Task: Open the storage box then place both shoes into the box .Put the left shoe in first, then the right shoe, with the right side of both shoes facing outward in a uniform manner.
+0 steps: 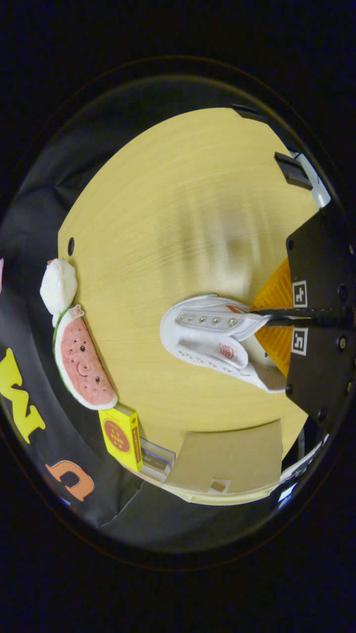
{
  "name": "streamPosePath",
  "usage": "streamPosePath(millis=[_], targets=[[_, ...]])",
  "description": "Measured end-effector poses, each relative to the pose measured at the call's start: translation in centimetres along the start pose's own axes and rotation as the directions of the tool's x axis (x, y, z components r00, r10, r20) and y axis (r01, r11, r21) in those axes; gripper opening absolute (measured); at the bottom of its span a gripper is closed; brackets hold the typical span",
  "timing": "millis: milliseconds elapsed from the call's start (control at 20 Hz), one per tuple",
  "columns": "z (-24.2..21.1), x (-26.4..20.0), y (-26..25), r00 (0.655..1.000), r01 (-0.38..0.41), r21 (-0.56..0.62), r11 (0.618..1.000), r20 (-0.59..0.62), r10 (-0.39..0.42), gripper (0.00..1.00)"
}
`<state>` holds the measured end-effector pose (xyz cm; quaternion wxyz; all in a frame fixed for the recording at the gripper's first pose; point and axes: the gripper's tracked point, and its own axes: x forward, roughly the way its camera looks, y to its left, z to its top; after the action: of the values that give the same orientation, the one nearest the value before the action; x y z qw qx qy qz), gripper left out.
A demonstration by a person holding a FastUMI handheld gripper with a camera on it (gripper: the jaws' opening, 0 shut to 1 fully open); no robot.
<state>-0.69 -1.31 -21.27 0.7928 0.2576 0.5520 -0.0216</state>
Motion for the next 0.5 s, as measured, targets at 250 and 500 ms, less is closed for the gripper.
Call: streamPosePath(millis=[250,500], targets=[[0.0,-2.4,4.3,0.994,-0.083,0.004,0.997,0.067,0.083,0.00],[-0.6,-2.3,5.9,0.993,-0.087,-0.044,0.995,0.070,0.090,0.00]])
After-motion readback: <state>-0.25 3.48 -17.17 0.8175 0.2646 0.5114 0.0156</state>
